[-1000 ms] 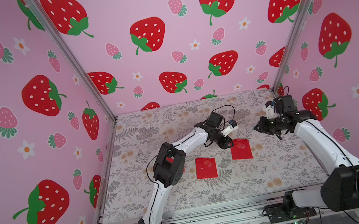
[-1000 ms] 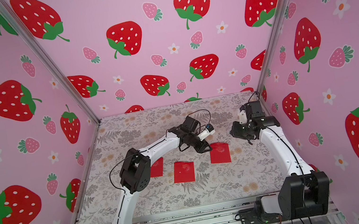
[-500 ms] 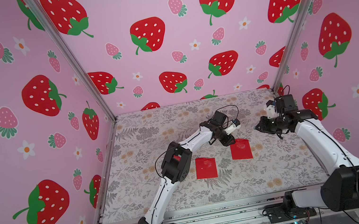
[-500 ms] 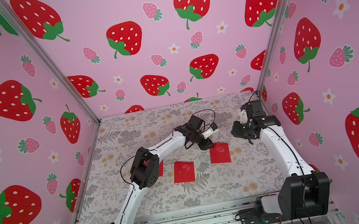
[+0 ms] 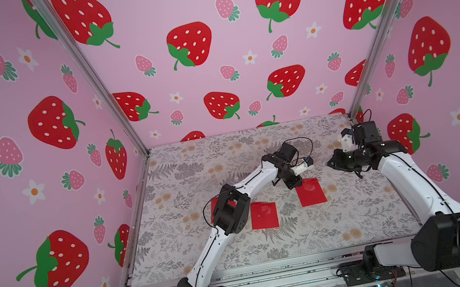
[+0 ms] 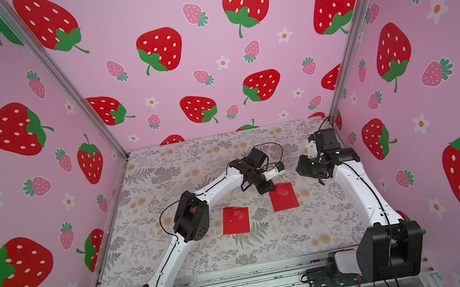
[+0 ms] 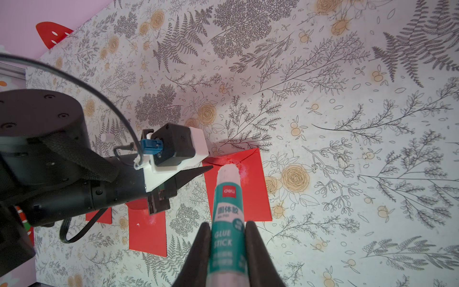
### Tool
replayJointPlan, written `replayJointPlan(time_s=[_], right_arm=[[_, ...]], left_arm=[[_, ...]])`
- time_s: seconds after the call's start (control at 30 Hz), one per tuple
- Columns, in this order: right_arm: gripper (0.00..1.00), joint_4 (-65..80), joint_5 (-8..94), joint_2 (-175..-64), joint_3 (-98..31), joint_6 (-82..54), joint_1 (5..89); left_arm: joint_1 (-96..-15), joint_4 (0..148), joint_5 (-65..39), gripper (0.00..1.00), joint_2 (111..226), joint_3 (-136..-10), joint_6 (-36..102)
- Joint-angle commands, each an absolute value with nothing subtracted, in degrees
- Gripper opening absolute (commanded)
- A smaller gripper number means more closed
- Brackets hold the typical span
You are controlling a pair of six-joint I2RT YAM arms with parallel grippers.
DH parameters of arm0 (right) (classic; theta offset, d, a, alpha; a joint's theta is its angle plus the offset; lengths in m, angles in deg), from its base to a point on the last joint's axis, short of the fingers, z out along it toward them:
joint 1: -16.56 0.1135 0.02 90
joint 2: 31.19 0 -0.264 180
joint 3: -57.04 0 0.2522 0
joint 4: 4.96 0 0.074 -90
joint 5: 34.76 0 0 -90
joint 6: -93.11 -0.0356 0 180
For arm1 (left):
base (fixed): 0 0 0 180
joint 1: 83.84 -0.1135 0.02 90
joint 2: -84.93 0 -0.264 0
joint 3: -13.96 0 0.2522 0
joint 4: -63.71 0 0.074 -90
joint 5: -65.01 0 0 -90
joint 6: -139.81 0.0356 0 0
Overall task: Seal the envelope with a glue stick
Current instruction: Move the envelope to the center of the board, then apply the envelope at the center of the board.
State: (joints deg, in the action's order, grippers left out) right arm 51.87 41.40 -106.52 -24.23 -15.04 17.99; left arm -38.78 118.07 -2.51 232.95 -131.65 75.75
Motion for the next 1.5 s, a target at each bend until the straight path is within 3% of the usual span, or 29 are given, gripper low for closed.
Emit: replayJointPlan(time_s=[0.0, 0.27, 0.57, 0.6, 0.83, 1.13, 1.47], right_arm=[[0.00, 52.0, 41.2, -104.7, -25.3, -14.3, 17.5], [0.00, 53.4, 42.3, -102.8, -25.5, -14.3, 17.6], [0.00, 63.1, 41.4, -104.9, -28.2, -15.3, 20.0], [0.00, 64.5, 41.6, -105.5, -28.5, -15.1, 20.7], [0.00, 72.3, 43.3, -109.7, -28.1, -17.7, 27.5], [0.00, 72.7, 46.8, -116.1, -24.2, -20.0, 35.3], [0.00, 70.4, 50.4, -120.5, -19.7, -22.3, 37.5]], left_arm=[[-38.4, 119.7, -2.9, 0.17, 232.9, -131.8, 76.7], [-38.0, 116.5, -3.3, 0.09, 228.4, -123.7, 72.5], [-38.0, 100.4, 2.8, 0.07, 215.5, -100.0, 60.1], [-38.0, 98.1, 3.2, 0.02, 214.1, -97.2, 58.3], [-36.0, 89.2, 3.5, 0.00, 206.7, -82.5, 48.1], [-33.3, 83.7, 4.0, 0.00, 203.0, -73.4, 41.0], [-32.8, 82.8, 4.5, 0.00, 203.1, -72.2, 40.1]])
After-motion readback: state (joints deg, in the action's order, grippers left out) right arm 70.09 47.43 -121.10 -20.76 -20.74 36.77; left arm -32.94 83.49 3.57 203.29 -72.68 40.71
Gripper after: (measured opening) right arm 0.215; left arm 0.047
